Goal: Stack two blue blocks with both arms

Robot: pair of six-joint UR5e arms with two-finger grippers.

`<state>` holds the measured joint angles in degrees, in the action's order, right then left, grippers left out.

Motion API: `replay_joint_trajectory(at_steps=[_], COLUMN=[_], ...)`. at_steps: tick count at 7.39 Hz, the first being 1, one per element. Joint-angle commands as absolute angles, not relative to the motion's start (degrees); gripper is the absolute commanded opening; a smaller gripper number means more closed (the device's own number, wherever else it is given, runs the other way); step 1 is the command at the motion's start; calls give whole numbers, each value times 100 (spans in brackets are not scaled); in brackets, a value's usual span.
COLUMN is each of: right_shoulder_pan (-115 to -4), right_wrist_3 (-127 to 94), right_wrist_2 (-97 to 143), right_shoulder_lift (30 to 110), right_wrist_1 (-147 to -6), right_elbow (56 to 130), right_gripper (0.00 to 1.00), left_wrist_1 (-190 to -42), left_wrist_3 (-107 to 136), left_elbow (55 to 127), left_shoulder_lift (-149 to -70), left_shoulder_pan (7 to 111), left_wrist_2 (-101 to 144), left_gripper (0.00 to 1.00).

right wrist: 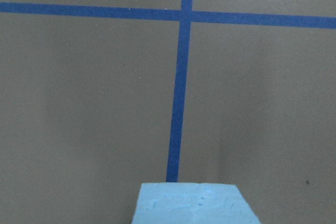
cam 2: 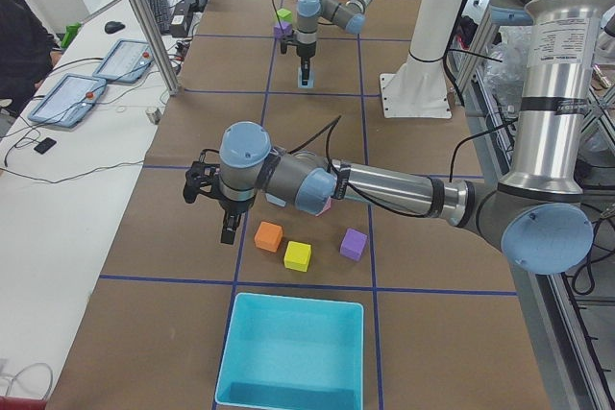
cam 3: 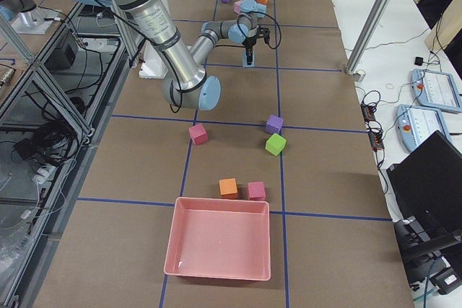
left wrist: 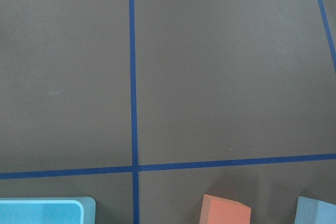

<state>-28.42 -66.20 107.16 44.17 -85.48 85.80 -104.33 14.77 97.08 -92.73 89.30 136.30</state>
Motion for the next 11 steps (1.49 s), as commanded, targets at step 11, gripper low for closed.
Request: replay_joint_trajectory(at_steps=[11], right_shoulder_pan=[-2707], right_wrist_3=[-7137], right_wrist_2=[10529], right_shoulder_lift=[4166], right_wrist_1=[-8385], right_elbow=[8042], right_gripper=[37], left_wrist_1=[-10433], left_wrist_3=[1477], left_elbow=[9712], left_shoulder_lift=[-9264], left_shoulder_pan=[8930], left_wrist_2=[13632], left_gripper=[98])
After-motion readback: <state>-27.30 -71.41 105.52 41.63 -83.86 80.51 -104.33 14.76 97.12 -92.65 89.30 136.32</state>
